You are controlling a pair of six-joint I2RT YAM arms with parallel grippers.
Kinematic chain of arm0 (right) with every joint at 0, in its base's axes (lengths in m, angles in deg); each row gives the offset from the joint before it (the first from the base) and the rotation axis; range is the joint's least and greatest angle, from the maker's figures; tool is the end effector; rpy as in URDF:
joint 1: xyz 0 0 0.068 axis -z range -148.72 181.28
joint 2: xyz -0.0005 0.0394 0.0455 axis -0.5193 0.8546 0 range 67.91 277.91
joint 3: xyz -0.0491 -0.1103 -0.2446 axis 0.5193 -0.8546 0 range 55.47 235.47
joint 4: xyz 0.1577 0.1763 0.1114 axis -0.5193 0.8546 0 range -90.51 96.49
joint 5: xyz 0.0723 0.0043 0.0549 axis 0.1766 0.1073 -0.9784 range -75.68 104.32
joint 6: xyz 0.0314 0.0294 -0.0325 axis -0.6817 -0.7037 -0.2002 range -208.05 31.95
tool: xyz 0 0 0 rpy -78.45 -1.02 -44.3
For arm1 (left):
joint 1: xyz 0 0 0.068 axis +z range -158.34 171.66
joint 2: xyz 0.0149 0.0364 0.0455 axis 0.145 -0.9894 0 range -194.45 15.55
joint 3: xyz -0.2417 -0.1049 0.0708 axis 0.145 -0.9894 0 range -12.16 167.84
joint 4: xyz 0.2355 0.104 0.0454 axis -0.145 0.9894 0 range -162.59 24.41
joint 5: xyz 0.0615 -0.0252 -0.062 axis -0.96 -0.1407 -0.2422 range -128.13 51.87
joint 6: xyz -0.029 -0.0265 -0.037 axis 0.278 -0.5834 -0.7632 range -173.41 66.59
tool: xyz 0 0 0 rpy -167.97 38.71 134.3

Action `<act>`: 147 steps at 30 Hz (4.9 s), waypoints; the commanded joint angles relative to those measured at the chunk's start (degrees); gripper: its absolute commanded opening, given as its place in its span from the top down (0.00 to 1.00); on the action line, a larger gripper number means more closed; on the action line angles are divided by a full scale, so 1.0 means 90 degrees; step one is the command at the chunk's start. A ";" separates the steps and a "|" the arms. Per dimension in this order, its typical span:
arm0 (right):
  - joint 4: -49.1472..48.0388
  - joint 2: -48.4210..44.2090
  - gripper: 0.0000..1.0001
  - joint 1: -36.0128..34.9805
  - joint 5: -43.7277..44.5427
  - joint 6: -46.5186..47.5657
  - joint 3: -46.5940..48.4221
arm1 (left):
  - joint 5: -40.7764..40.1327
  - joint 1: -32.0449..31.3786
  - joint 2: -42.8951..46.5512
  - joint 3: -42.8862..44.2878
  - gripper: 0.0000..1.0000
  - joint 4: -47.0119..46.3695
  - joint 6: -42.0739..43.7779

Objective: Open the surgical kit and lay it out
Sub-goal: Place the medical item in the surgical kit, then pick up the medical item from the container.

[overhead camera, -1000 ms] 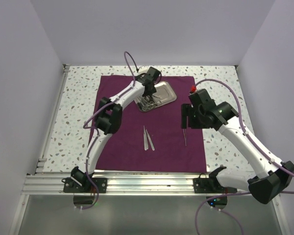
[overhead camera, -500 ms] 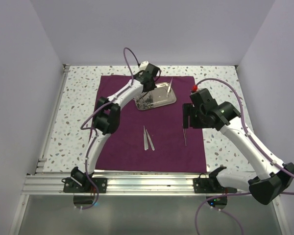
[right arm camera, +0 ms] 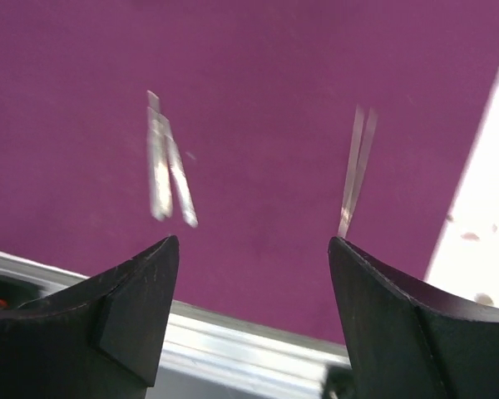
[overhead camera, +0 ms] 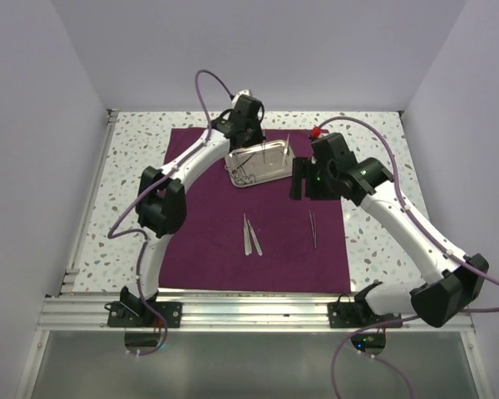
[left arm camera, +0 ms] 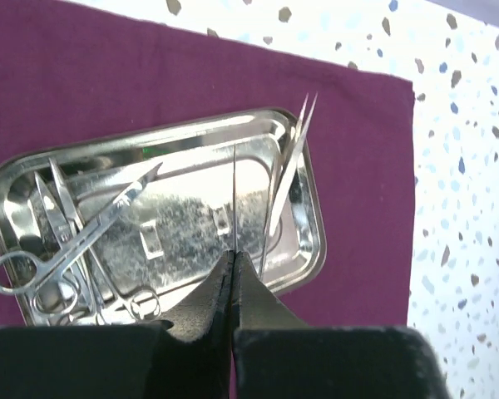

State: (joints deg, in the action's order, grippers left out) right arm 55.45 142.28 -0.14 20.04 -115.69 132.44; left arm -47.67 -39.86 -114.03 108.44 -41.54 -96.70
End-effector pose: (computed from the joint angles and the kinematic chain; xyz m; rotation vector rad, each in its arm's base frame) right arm 0.2204 0.1306 0.3510 -0.0416 2.5213 0.3019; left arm 0.4490 -0.2685 0.2678 -0.3256 2.2853 -0.4999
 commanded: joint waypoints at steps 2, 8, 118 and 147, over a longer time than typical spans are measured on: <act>-0.1393 0.0533 0.23 0.0044 -0.0567 0.0083 0.0608 | 0.0932 0.0027 0.0871 -0.0731 1.00 -0.0364 -0.0366; -0.2554 0.1218 0.22 0.0209 -0.0508 -0.0307 0.0686 | 0.1703 -0.0071 0.1555 -0.1182 1.00 -0.0491 -0.0785; -0.0730 0.7821 0.36 0.1206 0.0351 0.0239 0.6956 | 0.0826 0.1599 0.4076 -0.3615 0.21 0.0915 0.0523; -0.0671 0.7911 1.00 0.1264 -0.0106 0.0220 0.6783 | -0.0384 0.1687 0.3343 -0.2579 0.00 0.2117 0.0903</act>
State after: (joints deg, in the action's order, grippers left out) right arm 48.54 218.78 11.06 23.45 -114.38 197.62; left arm -45.95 -25.20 -82.40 82.15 -26.22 -90.53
